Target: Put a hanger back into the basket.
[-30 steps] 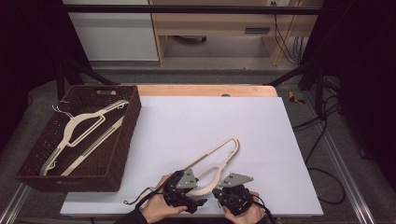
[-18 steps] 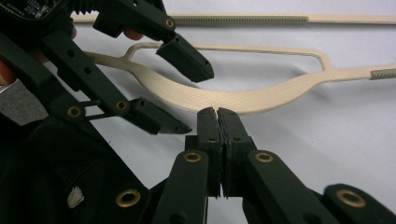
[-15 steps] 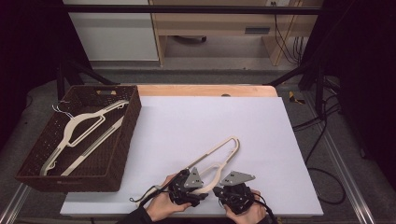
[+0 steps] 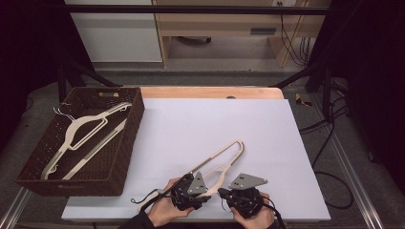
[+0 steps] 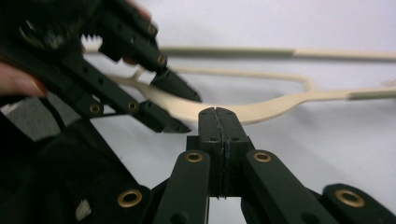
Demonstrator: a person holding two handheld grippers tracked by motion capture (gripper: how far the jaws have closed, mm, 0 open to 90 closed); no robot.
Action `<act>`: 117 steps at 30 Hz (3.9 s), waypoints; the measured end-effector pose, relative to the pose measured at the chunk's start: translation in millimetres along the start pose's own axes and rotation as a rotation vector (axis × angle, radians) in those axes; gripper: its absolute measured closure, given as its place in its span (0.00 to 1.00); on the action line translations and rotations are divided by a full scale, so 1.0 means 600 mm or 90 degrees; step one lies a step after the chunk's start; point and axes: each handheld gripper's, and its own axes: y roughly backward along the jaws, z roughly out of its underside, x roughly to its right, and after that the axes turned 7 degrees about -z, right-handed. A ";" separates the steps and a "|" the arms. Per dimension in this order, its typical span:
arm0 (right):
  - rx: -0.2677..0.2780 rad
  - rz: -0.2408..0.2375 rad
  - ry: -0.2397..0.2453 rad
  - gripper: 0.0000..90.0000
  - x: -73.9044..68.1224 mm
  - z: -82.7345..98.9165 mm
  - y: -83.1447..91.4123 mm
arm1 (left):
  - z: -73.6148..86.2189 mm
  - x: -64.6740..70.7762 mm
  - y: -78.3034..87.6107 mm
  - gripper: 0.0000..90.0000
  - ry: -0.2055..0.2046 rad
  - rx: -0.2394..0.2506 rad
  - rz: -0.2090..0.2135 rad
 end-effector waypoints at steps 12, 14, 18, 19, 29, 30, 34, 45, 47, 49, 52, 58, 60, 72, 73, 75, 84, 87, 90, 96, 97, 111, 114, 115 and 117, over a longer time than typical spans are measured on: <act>0.210 0.099 -0.011 0.60 0.085 0.004 0.101 | 0.000 -0.011 0.019 0.80 0.017 0.008 -0.008; 0.223 0.121 -0.023 0.53 0.104 0.013 0.107 | 0.001 -0.014 0.024 0.81 0.021 0.011 -0.013; 0.230 0.143 -0.052 0.43 0.136 0.033 0.108 | 0.000 -0.021 0.038 0.82 0.028 0.018 -0.020; 0.223 0.148 -0.052 0.37 0.144 0.040 0.103 | 0.000 -0.026 0.045 0.82 0.034 0.023 -0.022; 0.203 0.135 -0.054 0.25 0.156 0.054 0.081 | 0.004 -0.050 0.075 0.85 0.076 0.049 -0.034; 0.201 0.135 -0.060 0.23 0.157 0.054 0.080 | 0.005 -0.056 0.080 0.85 0.079 0.050 -0.038; 0.199 0.140 -0.073 0.21 0.161 0.059 0.079 | 0.007 -0.064 0.090 0.87 0.097 0.061 -0.052; 0.198 0.145 -0.078 0.14 0.164 0.062 0.079 | 0.020 -0.098 0.120 0.92 0.143 0.071 -0.113; 0.198 0.144 -0.078 0.14 0.164 0.062 0.079 | 0.024 -0.105 0.124 0.93 0.149 0.072 -0.123; 0.199 0.144 -0.077 0.13 0.164 0.062 0.079 | 0.028 -0.112 0.128 0.94 0.161 0.073 -0.135; 0.199 0.142 -0.077 0.12 0.164 0.062 0.079 | 0.034 -0.122 0.132 0.95 0.173 0.074 -0.150; 0.196 0.142 -0.076 0.11 0.163 0.062 0.079 | 0.043 -0.134 0.139 0.96 0.194 0.081 -0.137; 0.196 0.142 -0.076 0.11 0.164 0.062 0.079 | 0.043 -0.134 0.144 0.96 0.196 0.085 -0.133; 0.212 0.139 -0.066 0.09 0.163 0.061 0.088 | 0.032 -0.128 0.204 0.96 0.204 0.150 -0.120; 0.213 0.143 -0.064 0.08 0.164 0.061 0.089 | 0.030 -0.127 0.210 0.96 0.203 0.155 -0.119; 0.213 0.143 -0.064 0.08 0.164 0.061 0.090 | 0.026 -0.125 0.224 0.96 0.195 0.164 -0.117; 0.213 0.141 -0.066 0.08 0.165 0.061 0.093 | 0.007 -0.129 0.296 0.96 0.184 0.215 -0.132; 0.214 0.142 -0.064 0.08 0.165 0.061 0.094 | -0.001 -0.137 0.317 0.96 0.182 0.224 -0.128; 0.214 0.140 -0.063 0.08 0.165 0.061 0.095 | -0.009 -0.148 0.337 0.96 0.179 0.221 -0.129; 0.217 0.142 -0.062 0.07 0.165 0.061 0.096 | -0.018 -0.178 0.374 0.96 0.174 0.217 -0.138; 0.216 0.141 -0.064 0.07 0.165 0.061 0.096 | -0.017 -0.185 0.380 0.96 0.176 0.217 -0.137; 0.214 0.142 -0.060 0.07 0.166 0.061 0.094 | 0.026 -0.284 0.437 0.96 0.215 0.213 -0.192; 0.213 0.142 -0.060 0.07 0.166 0.060 0.094 | 0.041 -0.305 0.447 0.96 0.225 0.209 -0.204; 0.213 0.143 -0.059 0.07 0.166 0.060 0.094 | 0.047 -0.313 0.450 0.96 0.226 0.204 -0.204; 0.214 0.143 -0.057 0.07 0.166 0.061 0.094 | 0.058 -0.330 0.455 0.96 0.234 0.196 -0.213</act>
